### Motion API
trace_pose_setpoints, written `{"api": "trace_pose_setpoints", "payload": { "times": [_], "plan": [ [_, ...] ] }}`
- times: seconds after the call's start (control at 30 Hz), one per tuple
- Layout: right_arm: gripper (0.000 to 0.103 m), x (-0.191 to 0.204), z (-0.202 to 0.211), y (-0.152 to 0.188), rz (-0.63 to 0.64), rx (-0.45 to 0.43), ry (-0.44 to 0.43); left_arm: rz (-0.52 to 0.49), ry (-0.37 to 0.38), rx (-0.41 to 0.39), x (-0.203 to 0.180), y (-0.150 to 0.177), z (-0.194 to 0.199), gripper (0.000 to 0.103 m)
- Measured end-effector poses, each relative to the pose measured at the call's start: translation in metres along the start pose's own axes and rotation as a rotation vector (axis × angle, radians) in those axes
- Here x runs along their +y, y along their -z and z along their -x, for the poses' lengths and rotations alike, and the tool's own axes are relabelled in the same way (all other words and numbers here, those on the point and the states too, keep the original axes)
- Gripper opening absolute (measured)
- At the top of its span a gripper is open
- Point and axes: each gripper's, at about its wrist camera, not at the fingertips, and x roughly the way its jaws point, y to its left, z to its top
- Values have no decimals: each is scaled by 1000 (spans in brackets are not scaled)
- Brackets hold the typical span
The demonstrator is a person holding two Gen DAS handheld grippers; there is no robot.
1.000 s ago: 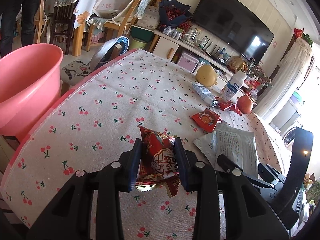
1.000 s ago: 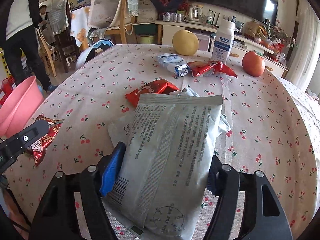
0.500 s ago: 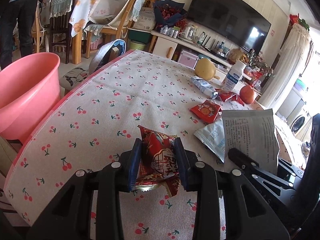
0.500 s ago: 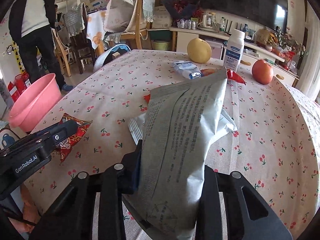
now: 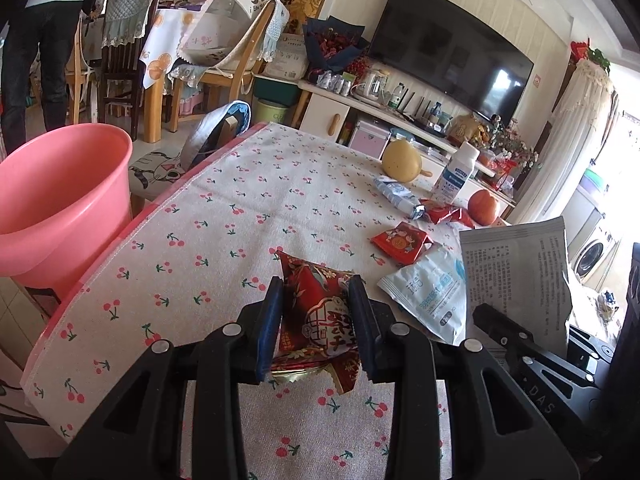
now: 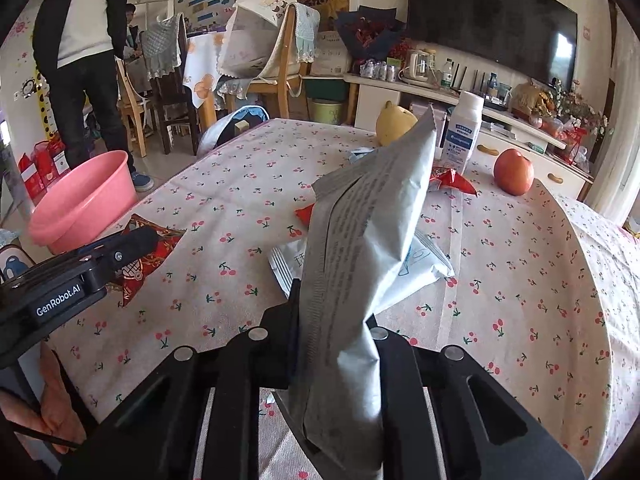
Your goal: Collect trash
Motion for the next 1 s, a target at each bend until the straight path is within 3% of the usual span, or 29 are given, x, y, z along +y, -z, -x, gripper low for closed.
{"api": "trace_pose_setpoints", "payload": {
  "times": [0.43,0.67,0.87,1.0],
  "plan": [
    [15,-1,17,-26,-67,-40,-45,44,2,-118,23,-29,18,35],
    [15,2,12,-42,-139,-37,-136,100,-25,-203,51,-54,27,35],
    [15,33,-3,-63,-137,-31,-256,153,-112,-321,85,-75,44,32],
    [15,71,-18,-81,-95,-20,-328,241,-158,-344,118,-87,47,32]
  ]
}}
